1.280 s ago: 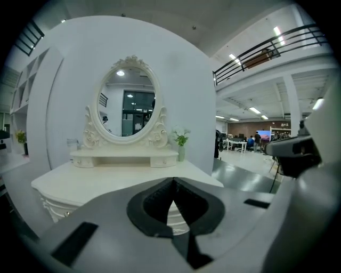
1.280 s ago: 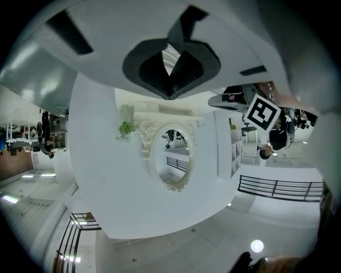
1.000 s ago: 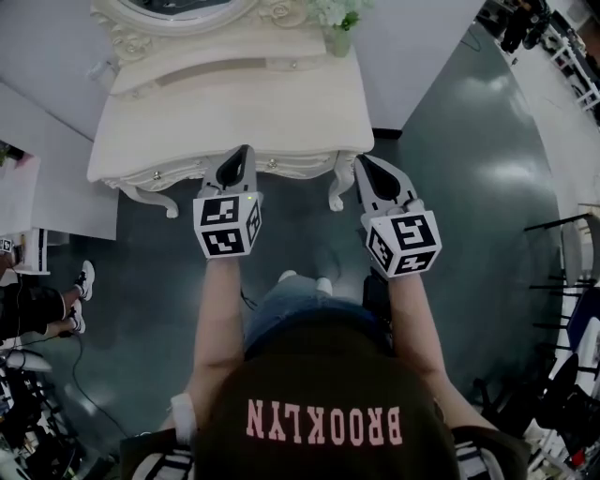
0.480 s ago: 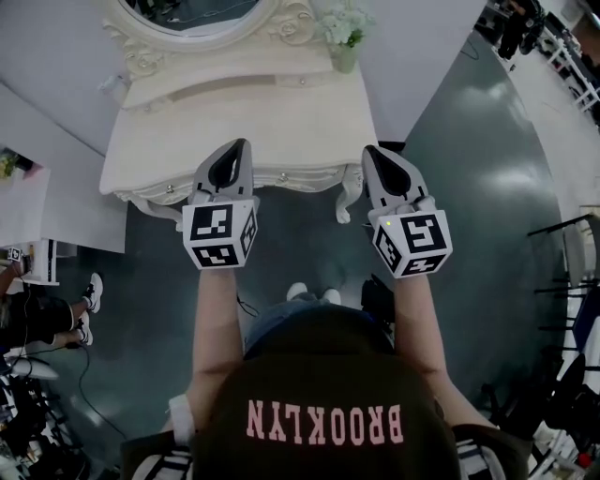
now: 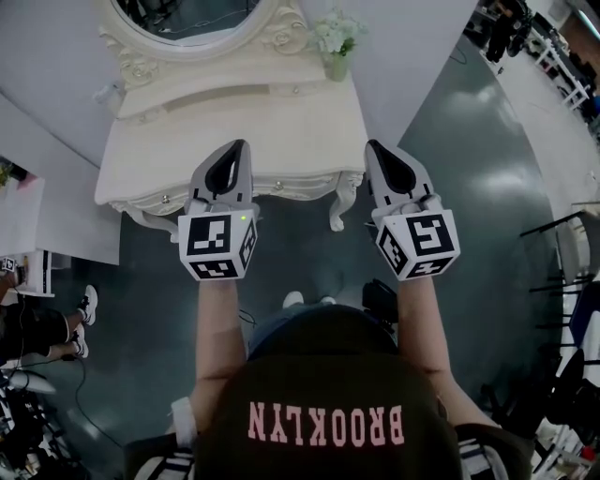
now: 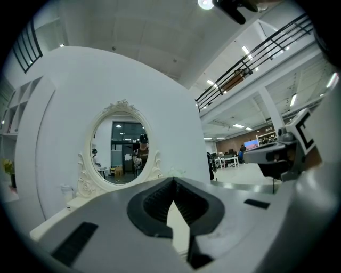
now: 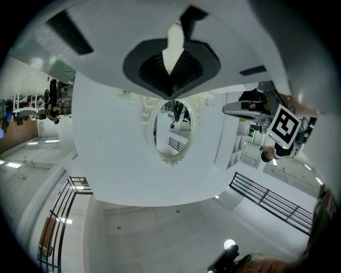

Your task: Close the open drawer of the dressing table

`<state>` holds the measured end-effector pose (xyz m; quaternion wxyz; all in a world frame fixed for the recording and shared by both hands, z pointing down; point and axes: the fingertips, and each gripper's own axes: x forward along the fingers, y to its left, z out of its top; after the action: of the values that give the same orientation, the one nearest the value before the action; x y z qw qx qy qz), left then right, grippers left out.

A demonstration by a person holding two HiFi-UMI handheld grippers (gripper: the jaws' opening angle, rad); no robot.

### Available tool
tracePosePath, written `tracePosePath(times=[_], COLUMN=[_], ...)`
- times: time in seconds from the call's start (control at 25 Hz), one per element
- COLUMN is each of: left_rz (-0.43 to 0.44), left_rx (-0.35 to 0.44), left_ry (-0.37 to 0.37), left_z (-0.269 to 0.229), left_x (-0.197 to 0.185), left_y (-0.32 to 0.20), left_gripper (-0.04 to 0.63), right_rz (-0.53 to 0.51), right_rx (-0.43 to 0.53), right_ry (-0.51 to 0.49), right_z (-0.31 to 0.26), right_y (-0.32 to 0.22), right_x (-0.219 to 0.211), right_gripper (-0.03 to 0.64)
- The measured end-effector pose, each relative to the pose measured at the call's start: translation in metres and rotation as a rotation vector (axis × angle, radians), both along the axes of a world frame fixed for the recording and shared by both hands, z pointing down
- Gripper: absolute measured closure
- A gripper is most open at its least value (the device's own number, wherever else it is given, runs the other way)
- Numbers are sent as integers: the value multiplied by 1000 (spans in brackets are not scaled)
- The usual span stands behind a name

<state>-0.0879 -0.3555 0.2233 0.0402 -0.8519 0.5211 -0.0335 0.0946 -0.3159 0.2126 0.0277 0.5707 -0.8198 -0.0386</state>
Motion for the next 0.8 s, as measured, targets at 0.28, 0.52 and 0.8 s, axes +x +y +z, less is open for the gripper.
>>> tracePosePath(times=[0.28, 0.52, 0.8], left_rz=[18, 24, 28], left_rx=[30, 21, 20], left_ry=[10, 13, 10], left_z=[-8, -9, -13], left_x=[1, -4, -10], left_y=[3, 2, 7], left_gripper=[591, 589, 589], right_rz=[-37, -45, -46], right_rx=[5, 7, 3], right_ry=[14, 28, 31], right_z=[2, -1, -3], right_y=[2, 0, 4], right_x=[-8, -16, -23], right_gripper=[623, 623, 623])
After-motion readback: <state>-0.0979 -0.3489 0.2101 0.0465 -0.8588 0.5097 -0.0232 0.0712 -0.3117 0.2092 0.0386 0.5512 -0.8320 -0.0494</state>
